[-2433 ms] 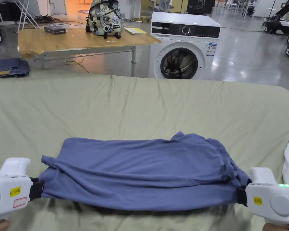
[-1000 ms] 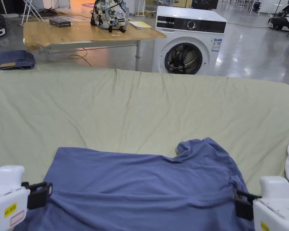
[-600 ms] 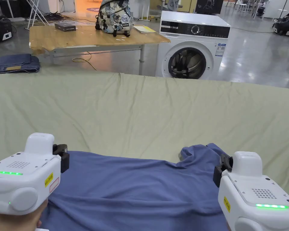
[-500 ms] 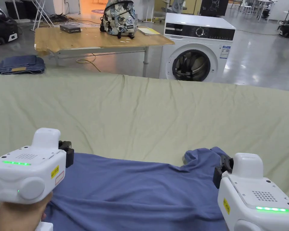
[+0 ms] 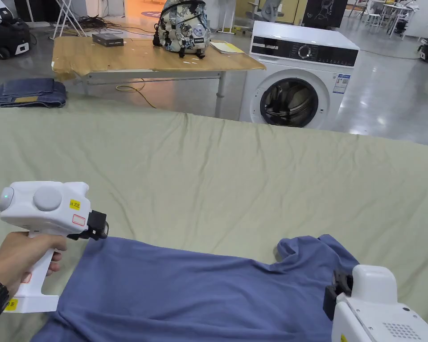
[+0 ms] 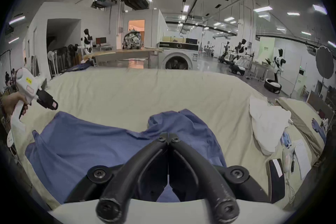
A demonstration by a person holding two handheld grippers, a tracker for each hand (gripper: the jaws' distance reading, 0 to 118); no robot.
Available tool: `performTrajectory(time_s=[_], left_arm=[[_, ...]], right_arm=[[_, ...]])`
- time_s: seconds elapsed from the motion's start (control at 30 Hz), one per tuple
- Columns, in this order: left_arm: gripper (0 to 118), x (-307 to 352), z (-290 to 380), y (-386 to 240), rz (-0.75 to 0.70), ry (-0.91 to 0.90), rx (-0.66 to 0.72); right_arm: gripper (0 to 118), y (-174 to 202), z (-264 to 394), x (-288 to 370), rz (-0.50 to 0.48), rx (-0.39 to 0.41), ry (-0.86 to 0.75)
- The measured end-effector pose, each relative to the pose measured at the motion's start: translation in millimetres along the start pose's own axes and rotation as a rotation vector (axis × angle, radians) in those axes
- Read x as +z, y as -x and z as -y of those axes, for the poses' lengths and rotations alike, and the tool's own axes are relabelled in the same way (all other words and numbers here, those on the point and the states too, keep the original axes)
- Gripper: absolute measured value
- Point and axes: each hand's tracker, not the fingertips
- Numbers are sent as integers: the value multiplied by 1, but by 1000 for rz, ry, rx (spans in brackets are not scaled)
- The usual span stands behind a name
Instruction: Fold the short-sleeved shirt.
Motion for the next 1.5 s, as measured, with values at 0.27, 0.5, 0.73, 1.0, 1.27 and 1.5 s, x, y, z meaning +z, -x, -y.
performTrajectory(time_s=[0.27,0.5,0.73,1.0,1.27,1.5], left_arm=[[77,-36,0,-4,-139,120,-25],[4,-35,12,-34,-237,40,-133],[0,-20,16,-35,-174,-14,-115],[0,20,18,-28,-126,-138,-101],[0,35,28,-33,-134,-181,-98],[0,41,37,-43,-131,-196,-94]], right_arm=[[0,-11,6,-14,24,17,56],[0,-13,5,-20,26,21,70],[0,-29,-7,-35,27,-2,97],[6,-93,-52,-108,18,-22,284],[70,-109,-52,-192,-8,-25,531],[61,-97,-27,-225,-4,-32,633]])
